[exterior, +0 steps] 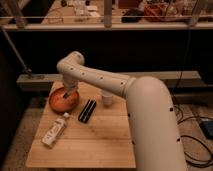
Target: Place the white sponge in the ceramic bowl
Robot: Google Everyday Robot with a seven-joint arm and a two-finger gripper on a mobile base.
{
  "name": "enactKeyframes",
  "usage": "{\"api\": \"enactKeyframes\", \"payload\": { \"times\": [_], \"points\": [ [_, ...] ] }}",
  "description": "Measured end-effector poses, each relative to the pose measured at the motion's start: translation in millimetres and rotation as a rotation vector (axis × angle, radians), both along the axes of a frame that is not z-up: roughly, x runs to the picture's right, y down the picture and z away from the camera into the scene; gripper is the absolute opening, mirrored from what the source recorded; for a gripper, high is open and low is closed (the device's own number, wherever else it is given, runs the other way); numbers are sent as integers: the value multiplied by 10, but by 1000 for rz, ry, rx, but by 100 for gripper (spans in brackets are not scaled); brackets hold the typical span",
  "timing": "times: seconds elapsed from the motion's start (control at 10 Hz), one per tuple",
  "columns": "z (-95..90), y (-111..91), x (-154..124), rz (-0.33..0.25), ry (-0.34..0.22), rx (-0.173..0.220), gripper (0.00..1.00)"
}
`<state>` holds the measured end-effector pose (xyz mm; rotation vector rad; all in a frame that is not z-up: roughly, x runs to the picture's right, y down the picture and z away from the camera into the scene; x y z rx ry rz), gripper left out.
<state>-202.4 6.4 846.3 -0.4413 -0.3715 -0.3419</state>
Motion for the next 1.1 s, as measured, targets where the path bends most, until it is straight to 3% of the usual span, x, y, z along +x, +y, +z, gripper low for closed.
{"api": "enactKeyframes", "payload": {
  "times": [0.4,0.7,1.1],
  "points": [
    [31,12,-22,1,-8,-3,7],
    [44,15,-42,0,-13,-4,20],
    [64,28,-80,-1,-21,-7,22]
  ]
}}
